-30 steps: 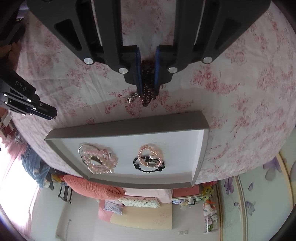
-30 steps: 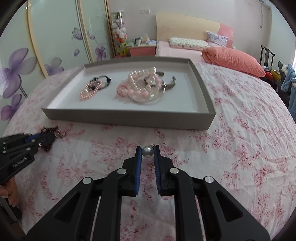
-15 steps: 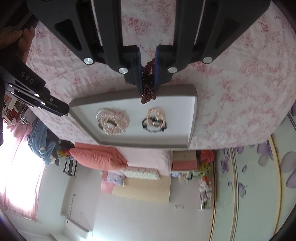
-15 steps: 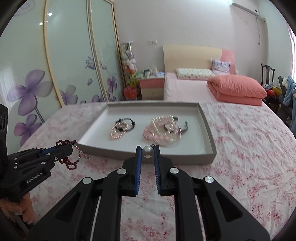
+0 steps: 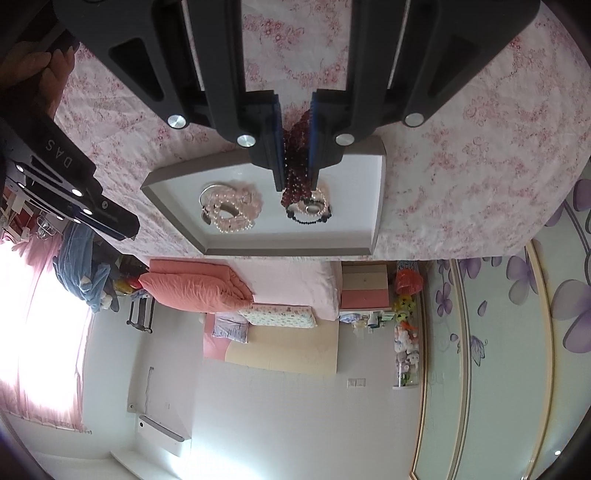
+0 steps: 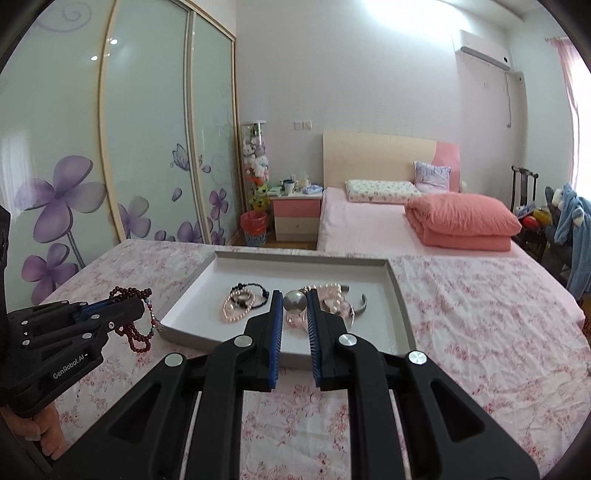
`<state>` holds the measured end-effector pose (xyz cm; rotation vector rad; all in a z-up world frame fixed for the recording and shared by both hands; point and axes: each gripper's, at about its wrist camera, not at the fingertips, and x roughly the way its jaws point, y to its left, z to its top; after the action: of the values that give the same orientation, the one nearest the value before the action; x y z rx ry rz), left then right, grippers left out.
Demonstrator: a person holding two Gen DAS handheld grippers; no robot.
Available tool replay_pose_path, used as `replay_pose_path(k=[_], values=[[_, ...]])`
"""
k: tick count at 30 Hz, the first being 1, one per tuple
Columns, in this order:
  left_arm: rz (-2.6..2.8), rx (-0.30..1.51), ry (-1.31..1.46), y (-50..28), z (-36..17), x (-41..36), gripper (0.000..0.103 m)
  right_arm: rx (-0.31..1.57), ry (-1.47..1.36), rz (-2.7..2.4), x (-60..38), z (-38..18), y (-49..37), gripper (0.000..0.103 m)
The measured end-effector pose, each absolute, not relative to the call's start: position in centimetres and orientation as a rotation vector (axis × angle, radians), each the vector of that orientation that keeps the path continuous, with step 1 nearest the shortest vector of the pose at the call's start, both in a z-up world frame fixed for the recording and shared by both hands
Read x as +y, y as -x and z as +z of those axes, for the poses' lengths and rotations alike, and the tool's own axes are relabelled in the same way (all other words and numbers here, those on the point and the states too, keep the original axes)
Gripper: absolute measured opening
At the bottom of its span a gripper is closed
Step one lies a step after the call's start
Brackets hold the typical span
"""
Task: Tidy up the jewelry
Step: 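Carry the red beaded necklace and pearl over the grey tray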
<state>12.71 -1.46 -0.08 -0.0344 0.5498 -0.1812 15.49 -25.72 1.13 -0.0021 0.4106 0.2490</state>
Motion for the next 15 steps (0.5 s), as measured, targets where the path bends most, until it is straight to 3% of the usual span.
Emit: replay_pose_path(k=[15], values=[[-0.189,0.515,0.027,-13.12,0.79,-2.06,0.012,0.379,-0.013,0.237,-25.87,1.70,-16.17,0.014]])
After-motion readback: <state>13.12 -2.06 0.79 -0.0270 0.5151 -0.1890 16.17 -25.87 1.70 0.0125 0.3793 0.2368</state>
